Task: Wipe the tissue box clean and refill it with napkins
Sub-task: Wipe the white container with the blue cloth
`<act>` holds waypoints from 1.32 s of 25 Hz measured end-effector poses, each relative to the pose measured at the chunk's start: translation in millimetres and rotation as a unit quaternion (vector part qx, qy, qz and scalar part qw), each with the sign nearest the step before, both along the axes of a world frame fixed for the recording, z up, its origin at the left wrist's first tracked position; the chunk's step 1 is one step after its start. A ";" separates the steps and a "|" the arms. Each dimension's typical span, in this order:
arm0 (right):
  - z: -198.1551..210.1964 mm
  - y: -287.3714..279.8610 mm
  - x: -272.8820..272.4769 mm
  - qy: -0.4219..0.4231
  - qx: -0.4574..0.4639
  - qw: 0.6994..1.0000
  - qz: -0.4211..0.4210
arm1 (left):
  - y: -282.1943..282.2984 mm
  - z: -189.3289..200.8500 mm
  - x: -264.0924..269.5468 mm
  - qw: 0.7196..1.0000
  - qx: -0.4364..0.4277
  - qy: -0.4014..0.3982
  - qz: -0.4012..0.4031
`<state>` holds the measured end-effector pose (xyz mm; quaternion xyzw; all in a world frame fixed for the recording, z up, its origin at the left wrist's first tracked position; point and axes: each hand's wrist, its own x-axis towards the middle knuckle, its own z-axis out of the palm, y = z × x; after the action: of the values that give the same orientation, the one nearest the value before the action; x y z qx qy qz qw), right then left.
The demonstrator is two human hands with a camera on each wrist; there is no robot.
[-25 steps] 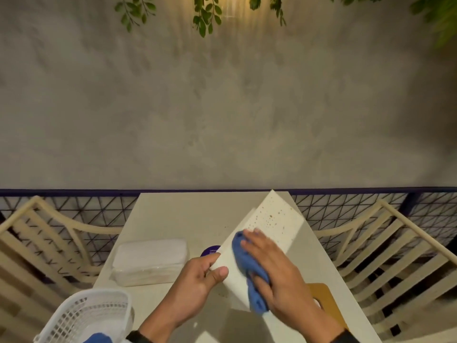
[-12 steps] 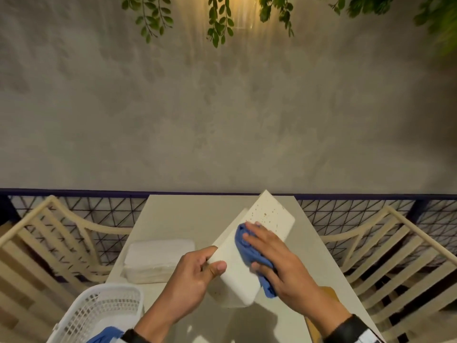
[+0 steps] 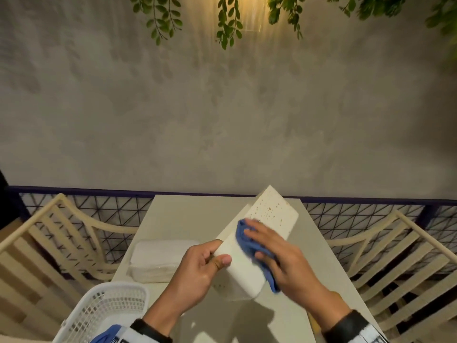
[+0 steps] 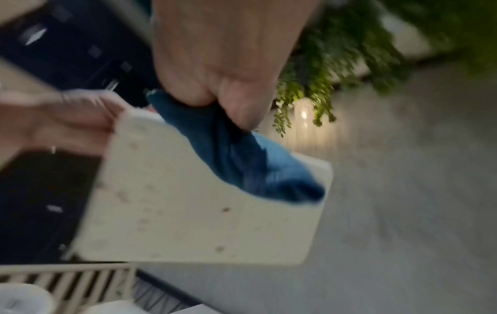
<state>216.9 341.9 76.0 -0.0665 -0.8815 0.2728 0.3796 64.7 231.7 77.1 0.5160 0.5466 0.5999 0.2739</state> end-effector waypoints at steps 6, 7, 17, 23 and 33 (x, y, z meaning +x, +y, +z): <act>12.5 -1.1 -12.1 0.009 0.001 1.000 0.019 | 0.9 2.5 -5.2 0.999 0.024 0.027 0.029; 12.0 -0.4 -11.1 0.021 -0.008 1.000 0.014 | -0.6 1.2 -5.6 0.999 0.028 0.021 0.034; 19.3 -5.1 -18.2 0.010 -0.044 0.999 -0.009 | -7.6 9.9 -2.1 0.998 0.027 0.038 0.045; 3.8 -12.9 -0.4 0.000 -0.013 0.999 0.033 | -12.5 4.3 -8.5 0.998 0.041 -0.004 0.042; 13.5 -6.2 -3.5 0.024 -0.022 0.999 0.021 | -13.6 6.5 -9.4 0.995 0.068 -0.015 0.073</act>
<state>213.4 335.7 89.5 -0.0503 -0.8670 0.3018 0.3934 55.3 218.1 83.5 0.4833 0.5368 0.6615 0.2016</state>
